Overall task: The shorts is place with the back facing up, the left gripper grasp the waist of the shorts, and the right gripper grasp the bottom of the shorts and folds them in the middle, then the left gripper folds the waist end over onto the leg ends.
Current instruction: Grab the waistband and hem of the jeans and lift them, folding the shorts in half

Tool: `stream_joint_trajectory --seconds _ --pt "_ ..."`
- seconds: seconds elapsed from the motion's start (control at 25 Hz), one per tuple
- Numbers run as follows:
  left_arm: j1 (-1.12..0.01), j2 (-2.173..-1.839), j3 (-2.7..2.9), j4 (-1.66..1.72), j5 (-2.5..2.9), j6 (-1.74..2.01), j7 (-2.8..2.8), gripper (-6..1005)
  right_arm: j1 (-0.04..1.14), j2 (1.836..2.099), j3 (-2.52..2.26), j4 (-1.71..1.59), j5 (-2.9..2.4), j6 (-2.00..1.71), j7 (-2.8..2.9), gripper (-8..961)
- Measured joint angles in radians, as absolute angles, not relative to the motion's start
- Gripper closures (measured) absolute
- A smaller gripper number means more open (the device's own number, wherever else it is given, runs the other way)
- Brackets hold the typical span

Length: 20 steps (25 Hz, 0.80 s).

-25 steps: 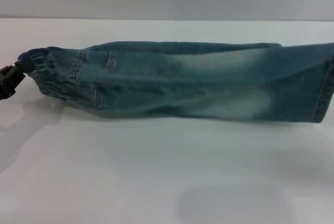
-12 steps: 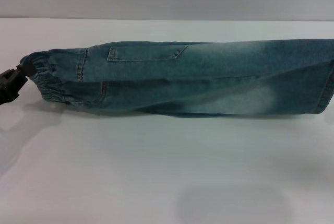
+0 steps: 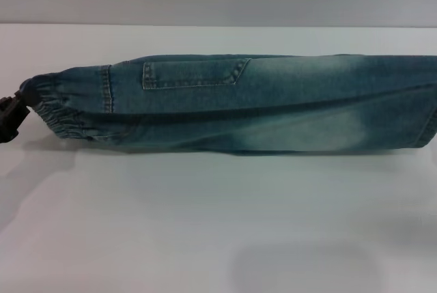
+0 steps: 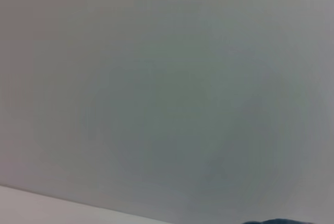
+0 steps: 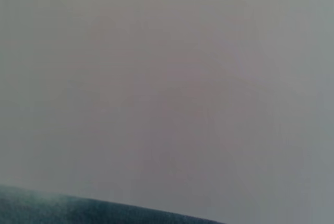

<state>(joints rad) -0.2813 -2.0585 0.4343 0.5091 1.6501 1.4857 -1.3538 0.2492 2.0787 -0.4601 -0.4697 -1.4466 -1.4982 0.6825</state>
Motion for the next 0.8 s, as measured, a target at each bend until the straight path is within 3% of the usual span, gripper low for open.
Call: stream_joint_trajectory --seconds 0.8 --pt "-0.24 -2.056 0.424 0.455 1.559 1.516 -1.209 998 0.236 2.079 -0.313 -0.387 -1.444 -1.54 0.525 955"
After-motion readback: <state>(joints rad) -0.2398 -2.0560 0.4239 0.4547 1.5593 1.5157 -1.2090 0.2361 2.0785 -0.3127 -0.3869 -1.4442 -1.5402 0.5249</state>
